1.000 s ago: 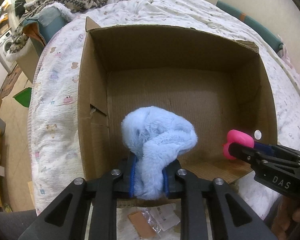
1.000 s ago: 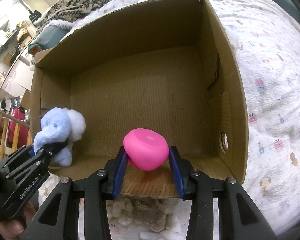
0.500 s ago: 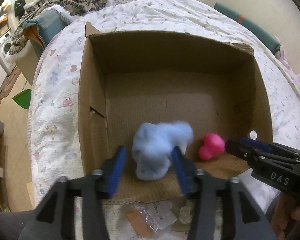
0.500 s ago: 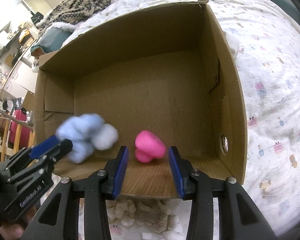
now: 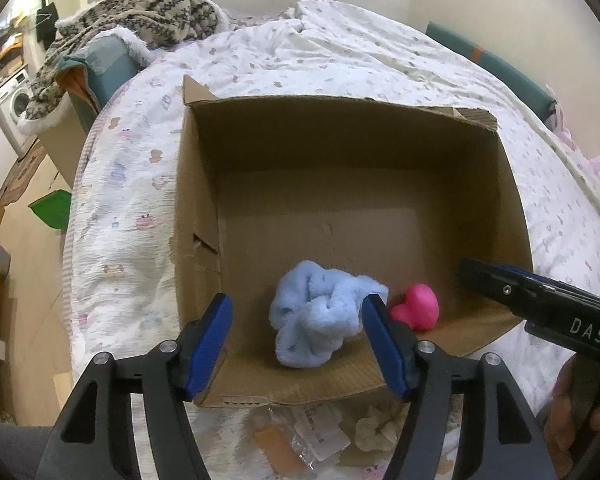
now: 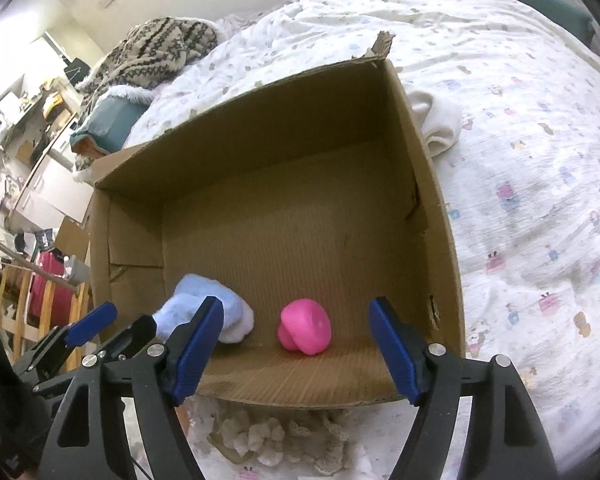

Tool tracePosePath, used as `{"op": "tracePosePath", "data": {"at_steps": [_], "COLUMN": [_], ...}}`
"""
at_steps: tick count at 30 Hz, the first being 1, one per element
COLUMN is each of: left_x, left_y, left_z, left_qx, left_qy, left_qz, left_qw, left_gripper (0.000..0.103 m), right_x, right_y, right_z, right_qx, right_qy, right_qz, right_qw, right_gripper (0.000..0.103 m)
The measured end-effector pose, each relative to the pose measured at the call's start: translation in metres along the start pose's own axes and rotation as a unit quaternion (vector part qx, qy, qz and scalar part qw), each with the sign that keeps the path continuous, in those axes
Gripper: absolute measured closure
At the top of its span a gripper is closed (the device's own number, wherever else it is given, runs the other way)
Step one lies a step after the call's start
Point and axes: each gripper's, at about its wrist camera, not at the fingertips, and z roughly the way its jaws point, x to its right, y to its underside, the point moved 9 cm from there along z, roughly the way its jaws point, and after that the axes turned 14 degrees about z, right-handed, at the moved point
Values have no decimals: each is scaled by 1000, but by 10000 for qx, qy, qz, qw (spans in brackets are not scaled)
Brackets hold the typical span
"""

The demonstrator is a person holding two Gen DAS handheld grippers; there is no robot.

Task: Organize soft objects
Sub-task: 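Withdraw both grippers from the box back toward the remaining items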

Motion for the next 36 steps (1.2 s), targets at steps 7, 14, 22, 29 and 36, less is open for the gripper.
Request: {"op": "tracePosePath", "data": {"at_steps": [7,14,22,29,36], "left_x": [-6,-11,-22,-25,-32], "left_y": [2,7,23,41,69], "left_z": [-12,-29,-46,-58,-56], "left_qx": [106,190,218,196,-102], "left_qy": [-83,-197,-356,-399,-271], "left_qz": [-79,-116,-216,-317,-684], "left_qw": [9999,9996,9989,9985,9972], "left_gripper": [39,39,39,39,39], "right_x": [-1,2,1,10,22], "right_y": [-1,2,12,24,43], "right_z": [-10,-23,-42,-50,-54], "right_qx": [110,176,289,301,200], "right_qy": [-36,-88,-102,-55,-54], "right_qz": [11,50,-41,59,219], "right_qw": [9999,9998,9995,9995,9995], "right_gripper": [23,23,23,23,23]}}
